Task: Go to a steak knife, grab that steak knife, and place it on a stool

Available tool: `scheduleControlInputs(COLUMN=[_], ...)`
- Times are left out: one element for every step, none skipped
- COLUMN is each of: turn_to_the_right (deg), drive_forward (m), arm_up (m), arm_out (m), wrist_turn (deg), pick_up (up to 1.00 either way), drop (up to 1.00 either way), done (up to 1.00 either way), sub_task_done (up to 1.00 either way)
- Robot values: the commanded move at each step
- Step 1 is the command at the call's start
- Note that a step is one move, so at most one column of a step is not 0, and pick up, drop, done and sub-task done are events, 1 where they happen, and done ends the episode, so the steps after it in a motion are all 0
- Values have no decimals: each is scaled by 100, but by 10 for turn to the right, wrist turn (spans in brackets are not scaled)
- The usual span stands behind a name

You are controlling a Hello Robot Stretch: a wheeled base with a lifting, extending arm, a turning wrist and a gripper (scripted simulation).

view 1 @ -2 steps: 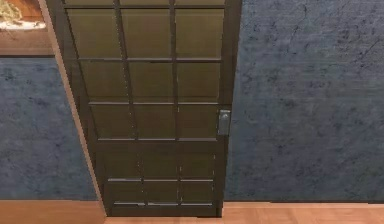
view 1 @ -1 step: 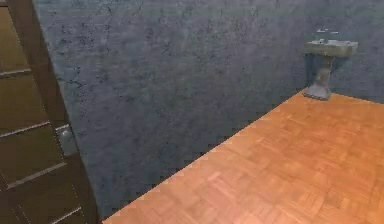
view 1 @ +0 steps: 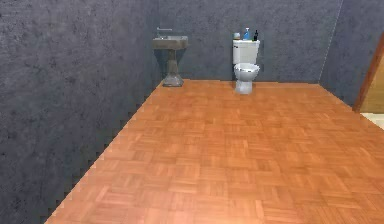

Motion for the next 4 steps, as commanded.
scheduleControlInputs(turn_to_the_right=[0, 450, 90, 0], drive_forward=[45, 0, 0, 100], arm_up=[0, 0, 0, 0], arm_out=[0, 0, 0, 0], wrist_turn=[0, 0, 0, 0], pick_up=[0, 0, 0, 0], drop=[0, 0, 0, 0], done=[0, 0, 0, 0], sub_task_done=[0, 0, 0, 0])
